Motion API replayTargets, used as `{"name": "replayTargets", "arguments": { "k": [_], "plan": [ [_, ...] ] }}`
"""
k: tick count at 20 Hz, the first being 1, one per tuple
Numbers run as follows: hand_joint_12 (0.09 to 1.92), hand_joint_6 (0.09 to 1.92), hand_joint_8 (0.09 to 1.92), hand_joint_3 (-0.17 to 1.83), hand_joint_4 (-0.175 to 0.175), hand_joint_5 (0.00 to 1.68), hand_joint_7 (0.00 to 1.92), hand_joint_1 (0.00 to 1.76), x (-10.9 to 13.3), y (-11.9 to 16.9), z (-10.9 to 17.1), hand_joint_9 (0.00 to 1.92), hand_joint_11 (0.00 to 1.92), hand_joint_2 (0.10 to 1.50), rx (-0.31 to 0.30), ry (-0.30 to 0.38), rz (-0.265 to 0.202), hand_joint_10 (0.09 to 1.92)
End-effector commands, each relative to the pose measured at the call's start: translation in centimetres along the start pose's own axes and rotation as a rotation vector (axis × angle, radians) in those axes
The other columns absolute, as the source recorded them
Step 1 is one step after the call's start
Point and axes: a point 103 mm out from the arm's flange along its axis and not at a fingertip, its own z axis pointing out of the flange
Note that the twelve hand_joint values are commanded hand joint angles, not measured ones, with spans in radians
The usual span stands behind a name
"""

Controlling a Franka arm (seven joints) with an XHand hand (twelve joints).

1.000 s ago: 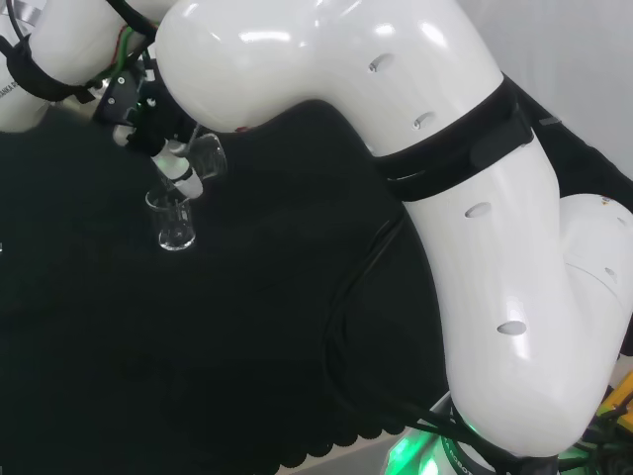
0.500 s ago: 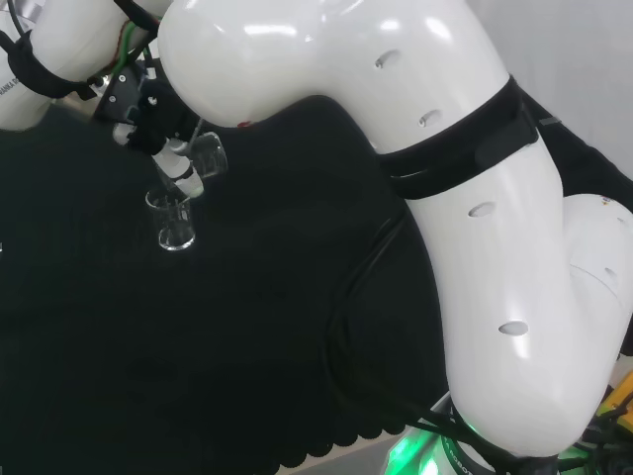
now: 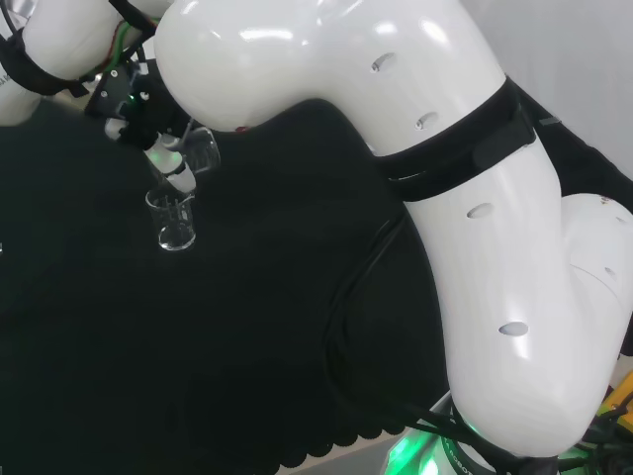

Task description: Pour the water from the handheld beaker into the one on the table.

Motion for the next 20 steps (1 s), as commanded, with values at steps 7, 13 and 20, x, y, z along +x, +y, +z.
{"name": "replayTargets", "arguments": {
  "k": [7, 13, 20],
  "plan": [
    [0.69, 0.41, 0.5, 0.71, -0.175, 1.41, 1.44, 1.44, -1.7, -1.3, 0.2, 1.6, 1.36, 0.55, -0.032, 0.096, -0.007, 0.09],
    [0.69, 0.41, 0.5, 0.71, -0.175, 1.41, 1.43, 1.44, -3.0, -2.1, 0.7, 1.6, 1.36, 0.55, -0.079, 0.188, -0.011, 0.09],
    [0.69, 0.41, 0.5, 0.71, -0.175, 1.41, 1.43, 1.44, -4.2, -3.0, 1.7, 1.6, 1.36, 0.55, -0.185, 0.31, 0.003, 0.09]
  ]
}}
